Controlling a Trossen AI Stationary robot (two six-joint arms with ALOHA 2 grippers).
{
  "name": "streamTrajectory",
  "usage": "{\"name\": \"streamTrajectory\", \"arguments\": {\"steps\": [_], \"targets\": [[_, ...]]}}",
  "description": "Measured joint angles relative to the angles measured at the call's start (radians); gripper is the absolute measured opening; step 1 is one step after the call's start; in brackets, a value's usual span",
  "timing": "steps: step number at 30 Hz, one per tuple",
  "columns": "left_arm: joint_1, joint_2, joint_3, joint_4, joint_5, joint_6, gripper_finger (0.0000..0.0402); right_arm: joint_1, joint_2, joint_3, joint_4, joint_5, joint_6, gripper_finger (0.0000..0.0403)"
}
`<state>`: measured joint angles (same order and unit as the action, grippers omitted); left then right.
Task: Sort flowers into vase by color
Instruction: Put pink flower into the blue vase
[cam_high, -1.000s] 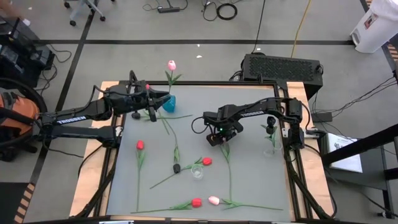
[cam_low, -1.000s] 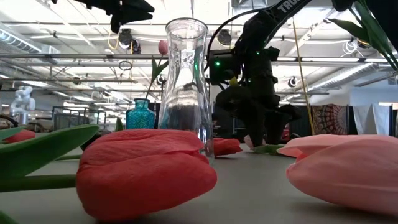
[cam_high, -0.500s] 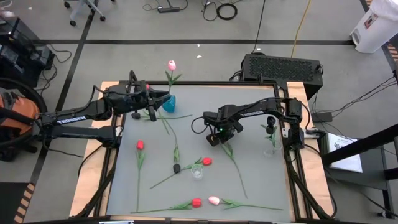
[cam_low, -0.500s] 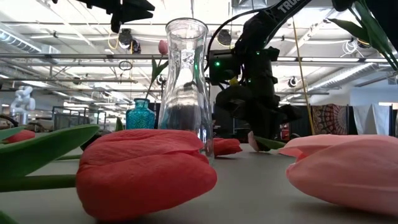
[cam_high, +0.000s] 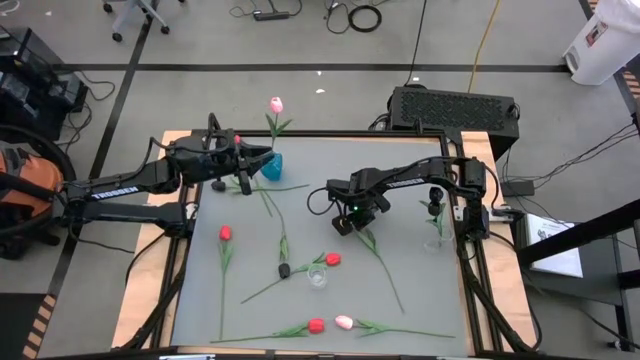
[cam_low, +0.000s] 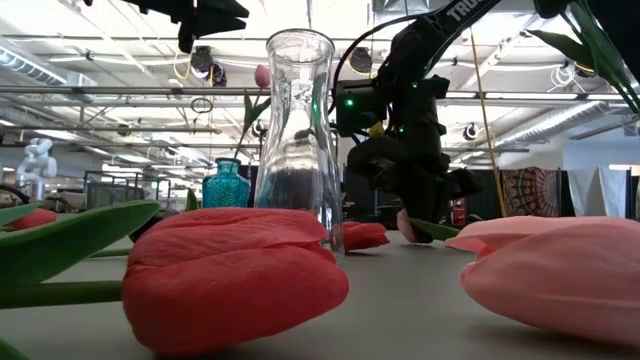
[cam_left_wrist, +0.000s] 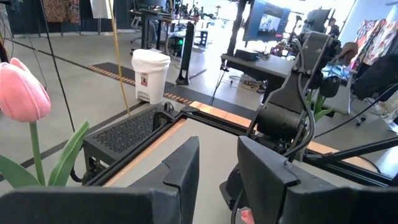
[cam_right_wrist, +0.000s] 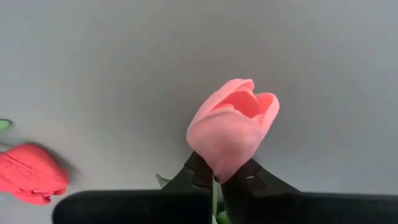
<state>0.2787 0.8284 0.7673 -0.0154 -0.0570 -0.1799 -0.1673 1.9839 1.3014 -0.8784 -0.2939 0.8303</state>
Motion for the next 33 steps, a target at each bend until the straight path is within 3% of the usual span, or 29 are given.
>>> {"name": "streamTrajectory", "arguments": {"steps": [20,33], "targets": [[0.000,0.000,0.000,0.000,0.000,0.000,0.0116,0.000,-0.002,0.007,0.072,-0.051,-0.036,0.0002],[0.000,0.000,0.000,0.000,0.000,-0.026,0.0116,-0.031,-0.002,0.211,0.057,0.040,-0.130,0.0002]]}}
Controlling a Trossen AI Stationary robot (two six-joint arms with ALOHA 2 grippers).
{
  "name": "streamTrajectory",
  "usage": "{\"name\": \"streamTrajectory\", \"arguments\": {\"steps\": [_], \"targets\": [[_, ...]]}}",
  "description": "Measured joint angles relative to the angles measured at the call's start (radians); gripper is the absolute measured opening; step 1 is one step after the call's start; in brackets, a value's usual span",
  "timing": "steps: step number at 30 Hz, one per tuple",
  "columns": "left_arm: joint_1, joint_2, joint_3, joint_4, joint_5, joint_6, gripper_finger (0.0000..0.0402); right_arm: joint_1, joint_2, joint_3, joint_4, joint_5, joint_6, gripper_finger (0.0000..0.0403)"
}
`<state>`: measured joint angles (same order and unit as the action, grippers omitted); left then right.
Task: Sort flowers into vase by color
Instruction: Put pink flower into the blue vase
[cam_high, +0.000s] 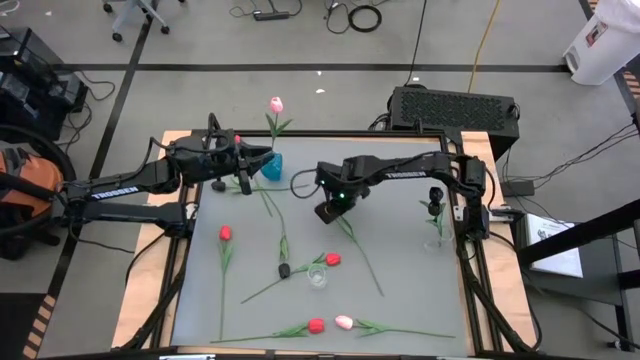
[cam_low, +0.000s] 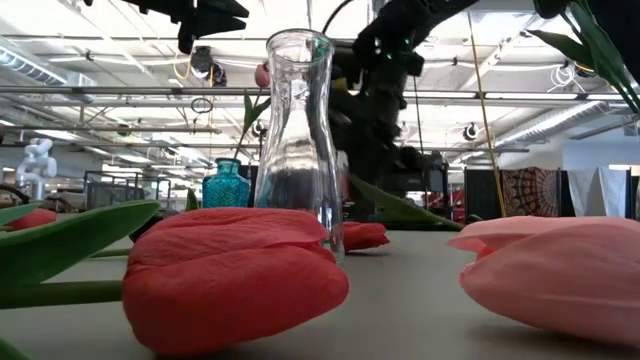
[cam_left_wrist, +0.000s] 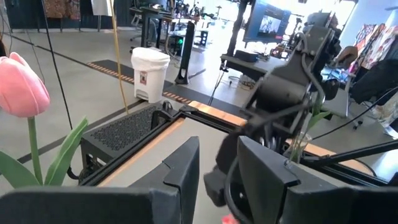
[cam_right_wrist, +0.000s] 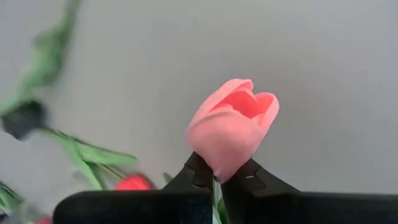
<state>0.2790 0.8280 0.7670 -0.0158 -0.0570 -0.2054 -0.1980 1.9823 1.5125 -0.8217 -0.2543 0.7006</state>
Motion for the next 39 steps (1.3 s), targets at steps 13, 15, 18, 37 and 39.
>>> {"name": "streamTrajectory", "arguments": {"steps": [13,15,18,37,39], "targets": [[0.000,0.000,0.000,0.000,0.000,0.000,0.0116,-0.047,0.000,0.390,-0.207,0.151,-0.134,0.0002],[0.000,0.000,0.000,0.000,0.001,0.000,0.0116,-0.051,0.000,0.458,-0.226,0.177,-0.148,0.0002],[0.000,0.000,0.000,0.000,0.001,0.000,0.0116,-0.054,0.000,0.561,-0.254,0.208,-0.169,0.0002],[-0.001,0.003,0.000,0.168,0.124,-0.153,0.0116,-0.015,-0.045,0.832,-0.058,0.196,-0.321,0.0002],[0.000,0.004,0.000,0.184,0.143,-0.189,0.0116,-0.009,-0.045,0.832,-0.022,0.196,-0.334,0.0002]]}}
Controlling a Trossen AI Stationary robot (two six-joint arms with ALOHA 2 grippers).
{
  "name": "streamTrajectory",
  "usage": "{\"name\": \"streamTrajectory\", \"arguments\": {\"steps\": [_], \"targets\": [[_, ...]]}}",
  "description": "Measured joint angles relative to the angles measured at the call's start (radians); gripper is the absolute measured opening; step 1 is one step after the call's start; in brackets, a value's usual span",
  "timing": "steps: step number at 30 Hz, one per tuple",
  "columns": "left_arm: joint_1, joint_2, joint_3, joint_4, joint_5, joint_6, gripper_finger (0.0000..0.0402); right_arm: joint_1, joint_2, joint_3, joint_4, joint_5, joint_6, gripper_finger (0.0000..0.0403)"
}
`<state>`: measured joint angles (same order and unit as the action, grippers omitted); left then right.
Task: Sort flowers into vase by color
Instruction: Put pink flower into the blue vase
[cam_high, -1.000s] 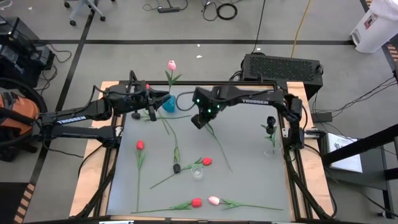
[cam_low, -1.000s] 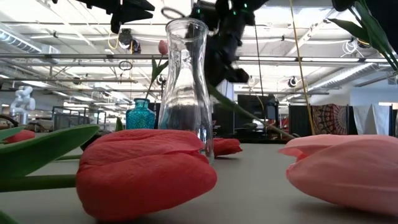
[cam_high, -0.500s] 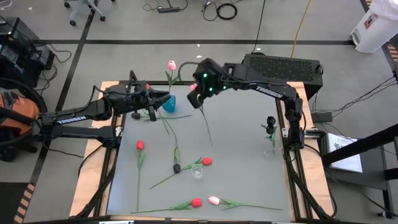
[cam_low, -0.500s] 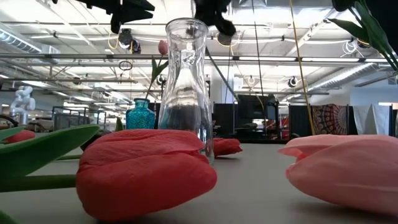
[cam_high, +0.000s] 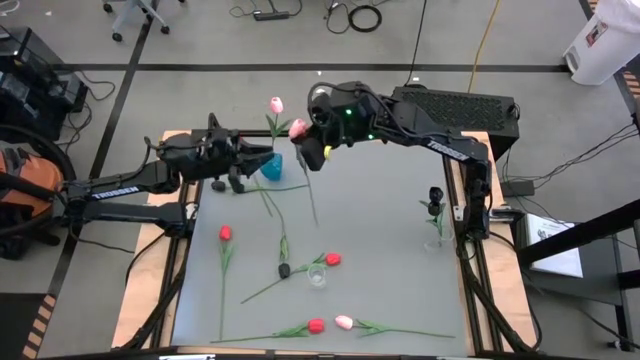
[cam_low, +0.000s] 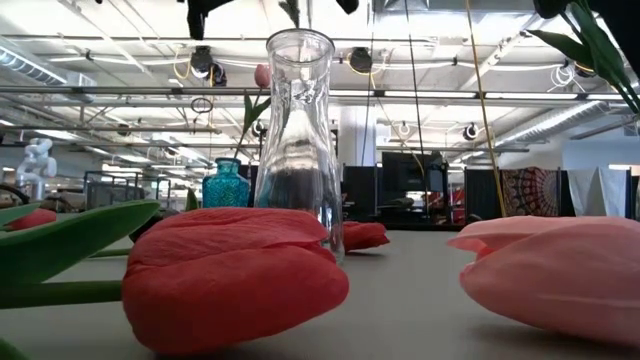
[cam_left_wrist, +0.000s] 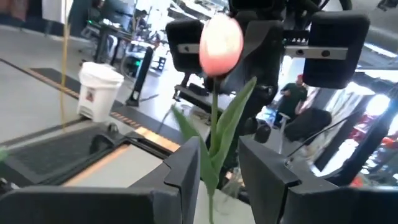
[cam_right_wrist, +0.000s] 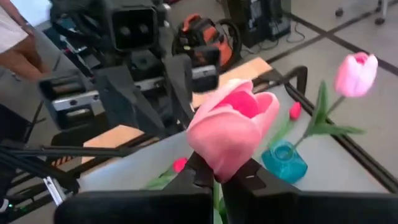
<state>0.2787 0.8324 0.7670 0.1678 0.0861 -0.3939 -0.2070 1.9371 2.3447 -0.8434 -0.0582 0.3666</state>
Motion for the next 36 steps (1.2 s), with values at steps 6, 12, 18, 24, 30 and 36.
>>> {"name": "streamTrajectory", "arguments": {"steps": [6,12,18,24,30,36], "targets": [[0.000,0.027,0.000,0.006,0.034,-0.064,0.0116,0.002,-0.001,0.000,0.043,0.000,-0.013,0.0002],[0.000,0.073,0.000,0.028,0.046,-0.088,0.0116,0.006,-0.001,0.000,0.094,-0.044,-0.020,0.0002],[0.000,0.124,0.000,0.147,0.082,-0.099,0.0116,0.013,-0.001,0.000,0.108,-0.070,-0.020,0.0002],[0.000,0.152,0.009,0.168,0.142,-0.099,0.0127,0.013,-0.001,-0.001,0.108,-0.072,-0.020,0.0002],[0.000,0.174,0.048,0.166,0.149,-0.092,0.0179,0.013,-0.001,-0.001,0.107,-0.073,-0.020,0.0002],[0.000,0.195,0.074,0.167,0.148,-0.090,0.0209,0.013,-0.001,-0.001,0.115,-0.079,-0.020,0.0002]]}}
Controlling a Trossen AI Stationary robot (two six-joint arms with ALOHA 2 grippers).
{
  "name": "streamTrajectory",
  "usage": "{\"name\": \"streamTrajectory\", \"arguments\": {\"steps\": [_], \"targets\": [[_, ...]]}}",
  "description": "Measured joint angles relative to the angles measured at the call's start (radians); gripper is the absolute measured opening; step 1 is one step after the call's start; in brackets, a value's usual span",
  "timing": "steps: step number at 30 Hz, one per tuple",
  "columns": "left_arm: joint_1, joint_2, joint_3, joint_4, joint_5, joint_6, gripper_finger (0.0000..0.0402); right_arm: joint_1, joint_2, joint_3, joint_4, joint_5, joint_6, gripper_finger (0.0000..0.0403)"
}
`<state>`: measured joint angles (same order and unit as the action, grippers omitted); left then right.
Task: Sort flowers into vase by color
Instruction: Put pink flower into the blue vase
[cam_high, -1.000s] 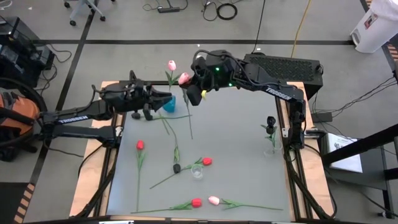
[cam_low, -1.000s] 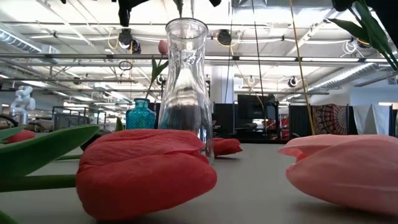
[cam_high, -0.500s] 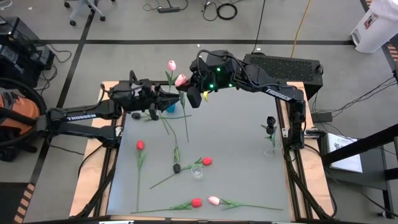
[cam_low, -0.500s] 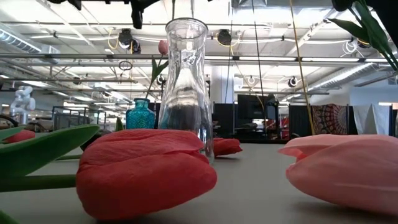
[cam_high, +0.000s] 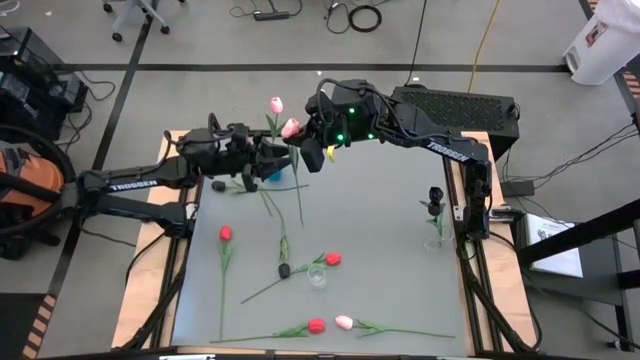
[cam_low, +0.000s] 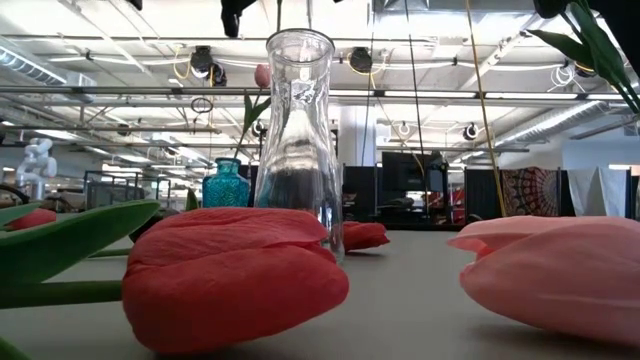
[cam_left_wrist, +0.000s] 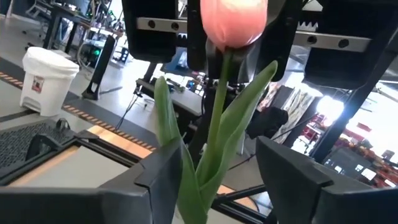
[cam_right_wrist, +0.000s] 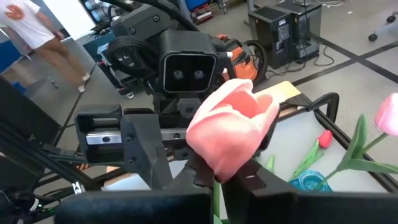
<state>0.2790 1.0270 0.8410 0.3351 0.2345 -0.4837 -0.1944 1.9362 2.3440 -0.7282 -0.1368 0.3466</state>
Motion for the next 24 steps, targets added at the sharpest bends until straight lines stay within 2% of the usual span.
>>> {"name": "streamTrajectory", "arguments": {"steps": [15,19,24], "targets": [[0.000,0.008,0.016,-0.001,-0.004,0.027,0.0201,0.006,0.000,0.000,0.009,0.000,0.000,0.0002],[0.000,0.008,0.016,-0.004,-0.004,0.027,0.0160,0.006,0.000,0.000,0.010,0.000,0.006,0.0008],[0.000,0.008,0.016,-0.004,-0.003,0.036,0.0080,0.006,0.000,0.000,0.010,0.000,0.007,0.0014]]}}
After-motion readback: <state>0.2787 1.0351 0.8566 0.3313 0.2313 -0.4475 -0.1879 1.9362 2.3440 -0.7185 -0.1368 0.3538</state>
